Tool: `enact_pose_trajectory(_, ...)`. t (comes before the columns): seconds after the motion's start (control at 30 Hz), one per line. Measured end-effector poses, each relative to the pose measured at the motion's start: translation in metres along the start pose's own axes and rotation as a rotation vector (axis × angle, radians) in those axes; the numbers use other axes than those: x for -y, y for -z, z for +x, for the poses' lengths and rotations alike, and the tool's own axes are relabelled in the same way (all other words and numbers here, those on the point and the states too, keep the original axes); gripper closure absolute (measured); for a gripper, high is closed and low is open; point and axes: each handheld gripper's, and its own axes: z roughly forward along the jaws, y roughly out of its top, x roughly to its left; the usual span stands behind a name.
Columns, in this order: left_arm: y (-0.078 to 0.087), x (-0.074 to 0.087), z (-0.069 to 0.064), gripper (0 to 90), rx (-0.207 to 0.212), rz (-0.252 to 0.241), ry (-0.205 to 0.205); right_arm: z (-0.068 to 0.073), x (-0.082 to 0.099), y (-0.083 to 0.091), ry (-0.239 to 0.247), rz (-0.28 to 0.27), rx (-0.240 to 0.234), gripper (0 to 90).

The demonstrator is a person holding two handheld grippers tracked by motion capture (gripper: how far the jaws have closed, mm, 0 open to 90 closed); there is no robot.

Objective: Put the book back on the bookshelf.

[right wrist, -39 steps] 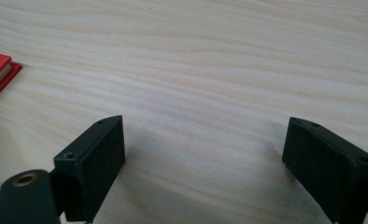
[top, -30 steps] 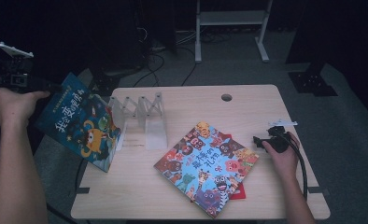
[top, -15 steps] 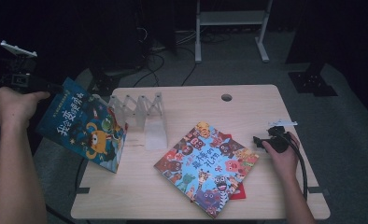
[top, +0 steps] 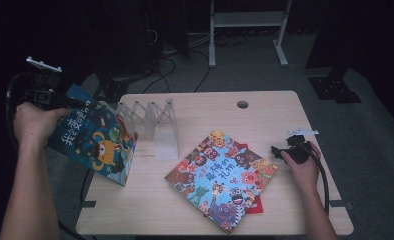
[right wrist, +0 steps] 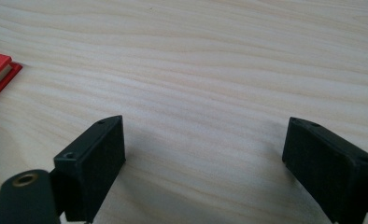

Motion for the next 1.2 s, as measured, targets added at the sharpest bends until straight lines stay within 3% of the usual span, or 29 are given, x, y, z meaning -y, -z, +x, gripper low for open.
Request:
enact_pose_trajectory(0.5,-0.040,0.014,-0.030,89.8,0.062,0.041,-0.065,0.000,0.000,0.000,0.000,0.000,0.000,11.9)
enact_pose_trajectory(0.83,-0.069,0.032,-0.047,89.1,0.088,0.079,-0.126,0.000,0.000,0.000,0.000,0.000,0.000,11.8)
enact_pose_trajectory(1.2,-0.104,0.061,-0.065,77.1,0.130,0.079,-0.154,0.000,0.000,0.000,0.004,-0.001,-0.004,12.4)
